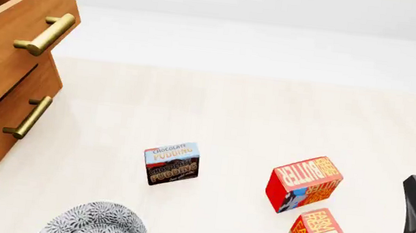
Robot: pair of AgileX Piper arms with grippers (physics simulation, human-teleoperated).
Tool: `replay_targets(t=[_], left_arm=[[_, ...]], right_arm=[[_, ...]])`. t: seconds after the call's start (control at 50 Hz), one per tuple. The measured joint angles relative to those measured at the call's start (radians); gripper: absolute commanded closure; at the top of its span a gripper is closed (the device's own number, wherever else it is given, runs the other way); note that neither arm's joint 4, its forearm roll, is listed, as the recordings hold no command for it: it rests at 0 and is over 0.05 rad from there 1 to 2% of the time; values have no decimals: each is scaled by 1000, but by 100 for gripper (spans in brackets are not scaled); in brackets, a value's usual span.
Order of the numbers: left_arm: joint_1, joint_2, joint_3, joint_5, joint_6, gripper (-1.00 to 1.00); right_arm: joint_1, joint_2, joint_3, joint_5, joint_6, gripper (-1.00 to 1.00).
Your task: Put the chocolate pudding in the top drawer of the cabinet and close it.
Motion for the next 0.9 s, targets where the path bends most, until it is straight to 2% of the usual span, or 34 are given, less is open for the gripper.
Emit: replay_targets(t=[0.4, 0.76, 0.9], left_arm=[[23, 111, -250, 111, 2, -100], [59, 284, -514, 234, 12, -100], [66, 356, -614, 301, -12, -100]], right_arm=[[0, 3, 0, -3, 0, -100], [0, 4, -1, -3, 0, -100], [0, 3, -1, -2, 0, -100]])
